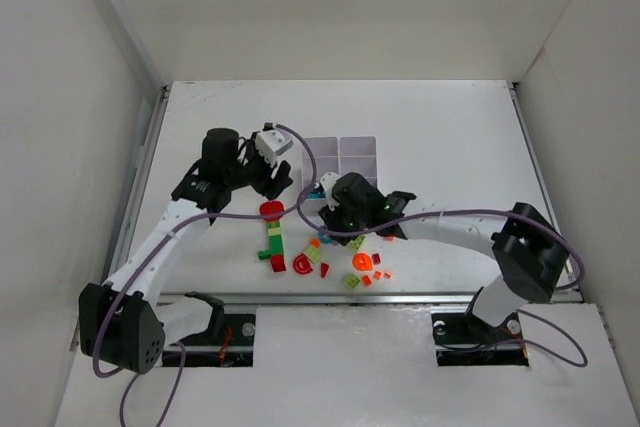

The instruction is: Sort the legos into containers by color

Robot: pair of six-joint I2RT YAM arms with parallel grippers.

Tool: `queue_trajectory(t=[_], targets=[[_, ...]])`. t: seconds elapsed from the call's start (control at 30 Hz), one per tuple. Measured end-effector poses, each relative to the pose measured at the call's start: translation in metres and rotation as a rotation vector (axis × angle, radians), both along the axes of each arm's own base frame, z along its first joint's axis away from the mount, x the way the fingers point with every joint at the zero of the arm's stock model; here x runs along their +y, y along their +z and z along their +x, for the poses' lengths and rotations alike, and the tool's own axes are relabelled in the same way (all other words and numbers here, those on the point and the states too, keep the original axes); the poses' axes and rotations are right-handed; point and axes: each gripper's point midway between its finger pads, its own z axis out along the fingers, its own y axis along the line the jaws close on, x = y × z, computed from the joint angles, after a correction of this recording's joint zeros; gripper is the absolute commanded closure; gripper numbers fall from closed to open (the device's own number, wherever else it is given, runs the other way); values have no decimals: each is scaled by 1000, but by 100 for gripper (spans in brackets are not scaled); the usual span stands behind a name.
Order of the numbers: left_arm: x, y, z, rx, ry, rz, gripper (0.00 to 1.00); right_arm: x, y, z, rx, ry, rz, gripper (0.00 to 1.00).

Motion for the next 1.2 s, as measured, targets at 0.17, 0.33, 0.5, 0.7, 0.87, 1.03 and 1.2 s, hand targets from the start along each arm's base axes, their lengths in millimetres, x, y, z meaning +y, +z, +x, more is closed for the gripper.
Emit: queue_trajectory(t=[0.17,0.33,0.5,0.7,0.87,1.03,1.2], targets=[[-15,10,-24,-118,-258,42,35,-6,46,0,-87,75,19,100],[-26,47,-39,-371,-507,109,31,3,121,10,-195,132,123,100],[-41,84,-42,-638,-711,227,29,7,160,16,-225,153,203,100],[-56,78,-60,-815,-927,365,30,8,175,17,-196,163,259,100],[-61,70,-78,-885,-1072,462,30,9,184,15,-186,159,291,100],[-61,58,-84,-890,-1115,502,35,14,194,12,-188,164,339,100],[-63,51,-88,-898,-1131,533,39,19,200,10,-178,171,375,100]])
